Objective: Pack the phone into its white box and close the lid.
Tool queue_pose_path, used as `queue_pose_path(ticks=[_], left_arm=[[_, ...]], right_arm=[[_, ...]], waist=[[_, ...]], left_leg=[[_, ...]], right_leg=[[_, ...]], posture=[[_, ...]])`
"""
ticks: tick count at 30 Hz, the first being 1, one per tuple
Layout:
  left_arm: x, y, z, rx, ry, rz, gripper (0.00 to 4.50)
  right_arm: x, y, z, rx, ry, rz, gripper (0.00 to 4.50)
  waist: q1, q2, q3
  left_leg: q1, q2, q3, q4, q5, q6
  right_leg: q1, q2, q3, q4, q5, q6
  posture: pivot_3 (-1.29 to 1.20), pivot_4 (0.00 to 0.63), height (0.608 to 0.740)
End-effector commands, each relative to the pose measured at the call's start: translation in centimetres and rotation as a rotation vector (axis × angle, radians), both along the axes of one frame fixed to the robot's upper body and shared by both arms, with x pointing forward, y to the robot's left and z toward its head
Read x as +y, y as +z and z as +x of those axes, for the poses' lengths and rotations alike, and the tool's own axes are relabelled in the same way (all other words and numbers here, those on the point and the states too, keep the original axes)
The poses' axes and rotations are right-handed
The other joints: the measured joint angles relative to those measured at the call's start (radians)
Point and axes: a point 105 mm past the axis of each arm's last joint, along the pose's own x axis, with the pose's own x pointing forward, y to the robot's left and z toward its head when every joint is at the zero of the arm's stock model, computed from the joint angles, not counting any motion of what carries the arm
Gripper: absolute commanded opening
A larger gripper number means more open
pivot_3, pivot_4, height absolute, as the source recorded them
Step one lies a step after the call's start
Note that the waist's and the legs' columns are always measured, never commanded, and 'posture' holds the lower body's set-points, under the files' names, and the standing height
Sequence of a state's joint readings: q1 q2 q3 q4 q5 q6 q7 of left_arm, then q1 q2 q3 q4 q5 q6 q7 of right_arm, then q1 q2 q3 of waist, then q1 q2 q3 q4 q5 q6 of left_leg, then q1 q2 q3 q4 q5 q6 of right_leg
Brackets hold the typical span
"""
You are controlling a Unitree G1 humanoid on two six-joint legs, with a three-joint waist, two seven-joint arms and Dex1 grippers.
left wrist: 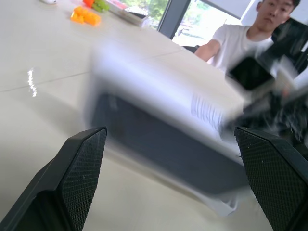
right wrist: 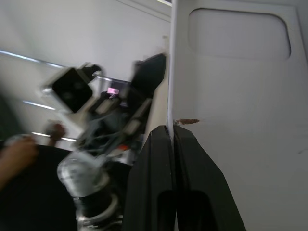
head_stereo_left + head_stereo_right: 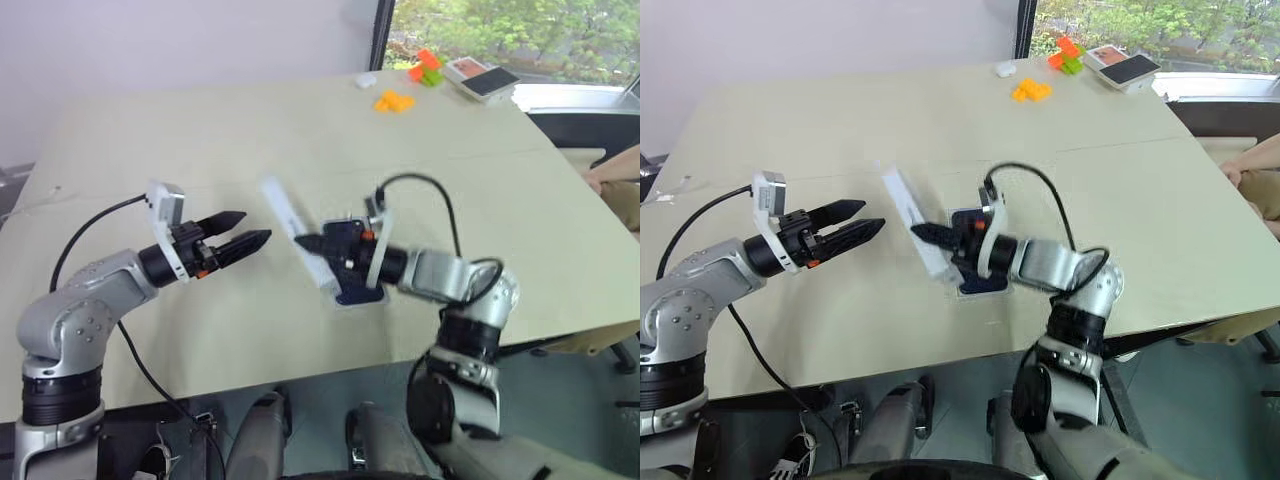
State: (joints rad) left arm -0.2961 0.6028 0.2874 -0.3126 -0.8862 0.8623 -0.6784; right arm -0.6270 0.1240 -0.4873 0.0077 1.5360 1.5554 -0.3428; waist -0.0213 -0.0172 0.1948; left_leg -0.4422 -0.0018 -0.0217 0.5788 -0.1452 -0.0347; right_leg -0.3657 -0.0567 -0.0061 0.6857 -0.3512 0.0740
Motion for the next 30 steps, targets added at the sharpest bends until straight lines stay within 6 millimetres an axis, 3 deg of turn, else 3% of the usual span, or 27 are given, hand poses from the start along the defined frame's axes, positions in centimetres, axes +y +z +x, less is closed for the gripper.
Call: queue_pose_path(ticks=[1,10,14,17,24,30], left_arm=[[-0.4,1.0,-0.3,-0.039,-0.015,-0.022,4.50],[-1.0,-0.5,-0.6,-0.004,-0.029,-0.003,4.50],[-1.5,-2.2,-0.6,0.022,-0.029,0.031,4.50],[-2.1,-2.9,-0.4,0.020,-0.022,0.029,3.62],[-3.7,-3.9,0.6,0.029,0.001,-0.017,0.14],[-4.5,-4.7,0.8,0.034,-0.001,-0.012,0.06]], right_arm=[[0.8,1.0,-0.5,0.023,-0.007,0.046,0.05],[-0.6,-0.3,-0.4,0.162,-0.119,0.010,0.05],[-0.6,-0.5,-0.5,0.184,-0.156,0.020,0.05],[-0.5,-0.7,-0.6,0.197,-0.164,0.021,0.00],[-0.2,-0.8,-0.7,0.201,-0.168,0.024,0.00],[-0.3,-0.8,-0.9,0.177,-0.154,0.007,0.00]], waist=[[-0.003,-0.001,0.000],[0.004,-0.001,0.000],[0.004,-0.001,0.000],[0.006,-0.001,0.000],[0.007,-0.001,-0.001],[0.007,-0.001,-0.001]], left_leg=[[0.000,0.001,0.000,0.000,0.000,0.000],[-0.001,0.001,0.000,0.000,0.001,0.001],[-0.001,0.002,0.000,0.000,0.001,0.001],[-0.001,0.002,0.000,0.000,0.001,0.001],[-0.001,0.002,0.000,0.000,0.001,0.001],[-0.001,0.002,0.000,0.000,0.001,0.002]], right_leg=[[0.000,0.001,0.000,0.000,0.000,-0.001],[0.000,0.001,0.000,-0.001,0.000,-0.001],[0.000,0.001,0.000,-0.001,0.000,-0.001],[0.000,0.001,0.000,-0.001,0.000,-0.001],[0.000,0.001,0.000,-0.002,0.000,-0.001],[0.000,0.001,0.000,-0.002,0.000,-0.001]], posture=[[0.00,0.150,0.740],[0.00,0.150,0.740],[0.00,0.150,0.740],[0.00,0.150,0.740],[0.00,0.150,0.740],[0.00,0.150,0.740]])
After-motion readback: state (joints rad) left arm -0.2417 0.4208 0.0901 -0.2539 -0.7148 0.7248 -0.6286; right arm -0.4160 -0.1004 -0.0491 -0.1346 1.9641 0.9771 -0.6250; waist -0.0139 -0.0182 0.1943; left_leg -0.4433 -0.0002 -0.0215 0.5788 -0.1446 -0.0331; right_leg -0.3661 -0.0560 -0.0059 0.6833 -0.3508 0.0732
